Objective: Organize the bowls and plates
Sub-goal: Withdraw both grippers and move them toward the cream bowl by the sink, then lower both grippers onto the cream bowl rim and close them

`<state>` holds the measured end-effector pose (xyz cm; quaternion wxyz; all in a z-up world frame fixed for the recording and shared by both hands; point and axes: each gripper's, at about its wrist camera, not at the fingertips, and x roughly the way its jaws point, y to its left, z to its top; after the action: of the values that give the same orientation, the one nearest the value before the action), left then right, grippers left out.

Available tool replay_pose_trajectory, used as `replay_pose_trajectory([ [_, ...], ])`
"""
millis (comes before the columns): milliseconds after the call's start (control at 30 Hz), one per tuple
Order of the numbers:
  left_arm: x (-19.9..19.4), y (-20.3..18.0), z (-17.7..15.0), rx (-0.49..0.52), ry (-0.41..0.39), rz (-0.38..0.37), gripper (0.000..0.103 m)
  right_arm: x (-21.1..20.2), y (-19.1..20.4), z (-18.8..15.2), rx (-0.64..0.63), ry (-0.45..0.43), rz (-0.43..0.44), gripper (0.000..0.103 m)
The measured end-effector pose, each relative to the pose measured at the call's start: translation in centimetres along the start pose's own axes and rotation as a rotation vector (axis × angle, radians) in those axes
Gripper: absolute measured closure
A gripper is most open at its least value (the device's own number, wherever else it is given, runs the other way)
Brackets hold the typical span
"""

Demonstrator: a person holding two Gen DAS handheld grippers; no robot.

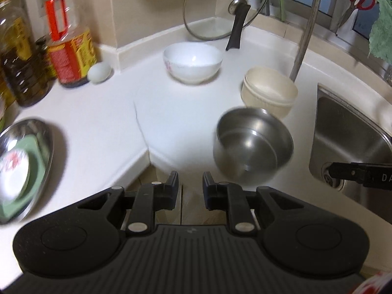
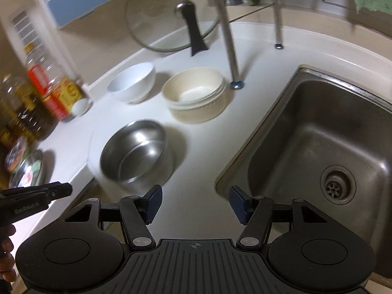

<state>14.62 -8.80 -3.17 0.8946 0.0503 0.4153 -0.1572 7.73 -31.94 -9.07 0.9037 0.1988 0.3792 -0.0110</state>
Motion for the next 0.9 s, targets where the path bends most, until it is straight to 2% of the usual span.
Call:
replay_pose_trajectory([
  [400, 5.5, 1.9, 6.5, 0.089, -0.015, -0.115, 0.085, 3.0, -0.8, 3.6, 0.153, -0.088, -0.097, 0.042],
  [600, 8.0, 0.7, 8.9, 0.13, -0.013, -0.195, 0.085, 4.3, -1.2, 5.0, 0.199, -0.136, -0.141, 0.042],
  [900, 11.2, -1.9, 11.7, 0.135, 0.001, -0.316, 0.085, 6.7, -1.6, 7.3, 0.23, -0.184, -0.144, 0.043],
])
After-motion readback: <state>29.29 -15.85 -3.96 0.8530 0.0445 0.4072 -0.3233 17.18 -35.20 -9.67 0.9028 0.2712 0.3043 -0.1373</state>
